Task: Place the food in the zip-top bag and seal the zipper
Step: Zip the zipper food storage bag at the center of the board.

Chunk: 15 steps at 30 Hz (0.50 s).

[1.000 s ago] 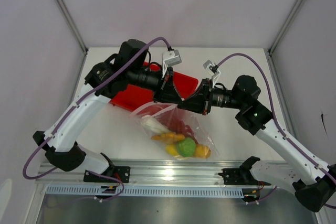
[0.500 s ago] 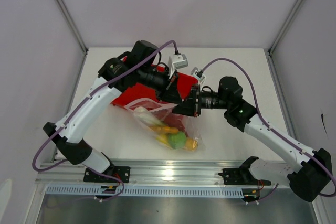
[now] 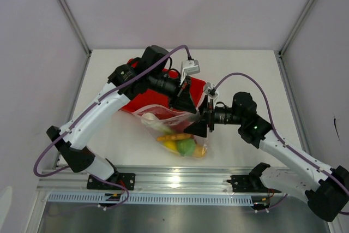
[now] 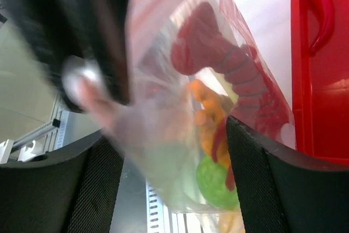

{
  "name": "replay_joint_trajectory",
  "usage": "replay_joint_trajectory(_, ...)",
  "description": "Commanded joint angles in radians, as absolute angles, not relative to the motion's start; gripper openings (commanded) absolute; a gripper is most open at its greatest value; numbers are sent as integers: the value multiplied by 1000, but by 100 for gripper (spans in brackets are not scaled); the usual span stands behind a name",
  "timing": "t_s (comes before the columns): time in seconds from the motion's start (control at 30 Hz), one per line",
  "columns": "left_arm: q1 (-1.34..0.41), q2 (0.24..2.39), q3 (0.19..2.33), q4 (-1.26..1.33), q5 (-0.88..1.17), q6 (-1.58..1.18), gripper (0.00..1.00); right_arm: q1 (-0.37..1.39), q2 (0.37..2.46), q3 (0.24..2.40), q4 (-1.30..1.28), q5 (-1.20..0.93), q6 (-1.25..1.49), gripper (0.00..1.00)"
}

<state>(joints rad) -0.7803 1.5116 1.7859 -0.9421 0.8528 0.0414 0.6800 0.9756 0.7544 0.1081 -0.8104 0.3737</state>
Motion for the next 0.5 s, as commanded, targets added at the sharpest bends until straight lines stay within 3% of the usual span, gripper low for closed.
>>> replay_joint_trajectory(0.0,-788,1465,1792,-885,890,20,1,693,1008,718,291,-854,408,72)
replay_joint_trajectory(0.47,-788,1456,1798,-885,945,20,1,690,1020,709,494,-828,408,56)
